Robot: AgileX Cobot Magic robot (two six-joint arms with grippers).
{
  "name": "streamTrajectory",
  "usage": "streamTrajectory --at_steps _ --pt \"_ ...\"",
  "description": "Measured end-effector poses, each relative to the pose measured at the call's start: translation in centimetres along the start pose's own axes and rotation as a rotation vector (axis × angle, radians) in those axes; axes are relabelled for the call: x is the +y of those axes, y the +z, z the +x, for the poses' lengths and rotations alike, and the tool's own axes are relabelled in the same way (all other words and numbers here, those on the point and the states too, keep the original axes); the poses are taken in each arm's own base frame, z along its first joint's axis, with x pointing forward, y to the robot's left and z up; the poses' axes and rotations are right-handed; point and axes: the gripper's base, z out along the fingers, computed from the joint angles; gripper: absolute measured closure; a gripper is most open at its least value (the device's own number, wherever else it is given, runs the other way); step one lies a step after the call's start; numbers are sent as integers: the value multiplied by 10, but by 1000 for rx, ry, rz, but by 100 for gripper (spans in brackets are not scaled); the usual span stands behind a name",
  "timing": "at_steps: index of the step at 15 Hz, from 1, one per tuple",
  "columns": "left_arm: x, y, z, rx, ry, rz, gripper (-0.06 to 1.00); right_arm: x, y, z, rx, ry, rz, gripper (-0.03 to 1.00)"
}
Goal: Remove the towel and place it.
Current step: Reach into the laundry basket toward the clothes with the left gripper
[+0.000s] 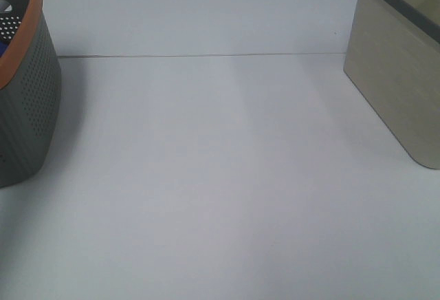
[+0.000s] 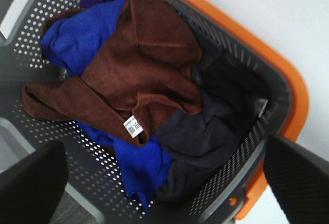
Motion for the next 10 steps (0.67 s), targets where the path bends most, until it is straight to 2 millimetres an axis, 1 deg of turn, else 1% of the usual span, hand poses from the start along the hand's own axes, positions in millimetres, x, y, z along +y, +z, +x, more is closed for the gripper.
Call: streamTrajectory --at_steps 2,3,5,6,7,9,10 --pt "17 23 15 68 44 21 -5 0 0 0 0 0 0 21" --pt "20 28 19 79 50 29 -5 0 0 0 0 0 0 21" --pt "28 52 25 119 88 72 -5 0 0 0 0 0 0 21" --pt "30 68 27 136 113 100 -5 0 0 0 0 0 0 21" --pt "32 86 27 144 138 118 -5 0 0 0 0 0 0 21" --pt "37 130 30 167 181 152 -5 0 0 0 0 0 0 21" --pt "39 160 33 181 237 151 -4 0 0 0 0 0 0 21"
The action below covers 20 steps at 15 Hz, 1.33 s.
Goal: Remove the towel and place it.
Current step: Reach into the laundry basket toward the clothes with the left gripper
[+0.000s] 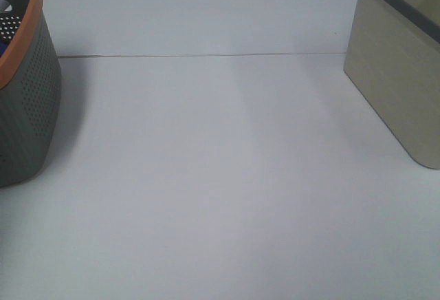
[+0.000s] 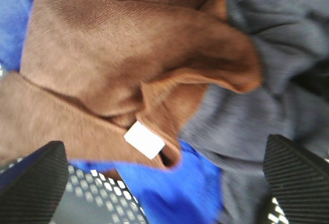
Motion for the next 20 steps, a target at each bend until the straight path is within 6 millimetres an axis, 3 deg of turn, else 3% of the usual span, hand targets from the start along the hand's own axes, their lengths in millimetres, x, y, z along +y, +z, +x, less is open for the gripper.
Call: streamTrajectory --at_steps 6,9,10,14,20 --pt "-2 51 -16 14 99 40 -2 0 0 0 0 0 0 21" --pt "-4 55 -21 11 122 41 6 0 0 0 0 0 0 21" --pt "-4 55 -21 15 129 39 16 0 0 0 0 0 0 21" --pt "-5 55 -20 31 137 52 38 0 0 0 0 0 0 21" --pt "-5 55 -19 33 135 54 44 0 0 0 0 0 0 21"
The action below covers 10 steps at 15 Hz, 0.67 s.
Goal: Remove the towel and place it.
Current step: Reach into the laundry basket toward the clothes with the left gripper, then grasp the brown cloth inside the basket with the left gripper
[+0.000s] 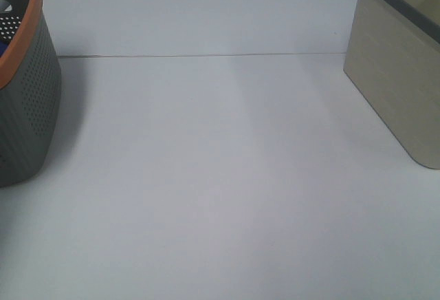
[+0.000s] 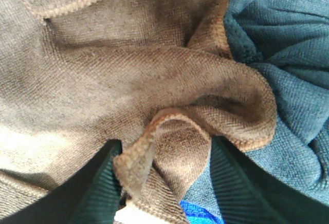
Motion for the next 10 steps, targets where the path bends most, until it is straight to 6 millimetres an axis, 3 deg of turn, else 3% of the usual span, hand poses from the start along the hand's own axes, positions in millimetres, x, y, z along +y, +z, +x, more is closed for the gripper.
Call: streamTrajectory --at_steps 6,10 --pt "5 2 10 -6 -31 -14 44 0 0 0 0 0 -1 21" --pt "5 16 11 -3 -30 2 44 0 0 0 0 0 -1 21"
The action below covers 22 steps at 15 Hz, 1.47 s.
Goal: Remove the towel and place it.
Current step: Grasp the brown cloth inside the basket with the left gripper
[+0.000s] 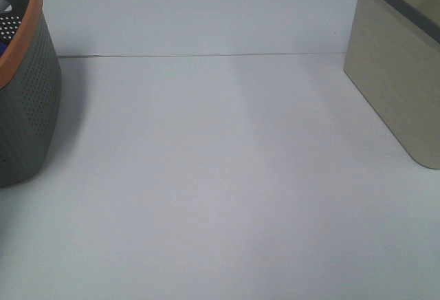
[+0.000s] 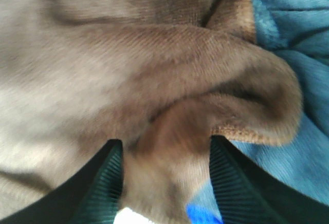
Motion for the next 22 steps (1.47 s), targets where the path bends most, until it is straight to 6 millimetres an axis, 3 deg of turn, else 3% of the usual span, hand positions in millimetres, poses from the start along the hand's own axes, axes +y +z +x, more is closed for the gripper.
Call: streamTrajectory --at_steps 3,8,17,20,22 --pt "3 1 -1 -15 2 -29 45 0 0 0 0 0 0 21" --pt "3 1 -1 -15 13 -30 70 0 0 0 0 0 0 21" --pt "3 -3 -6 -68 -45 -33 72 0 0 0 0 0 0 21" --pt "4 -3 -6 -71 -44 -46 92 0 0 0 0 0 0 21" --pt "4 -5 -6 -71 -44 -49 94 0 0 0 0 0 0 21"
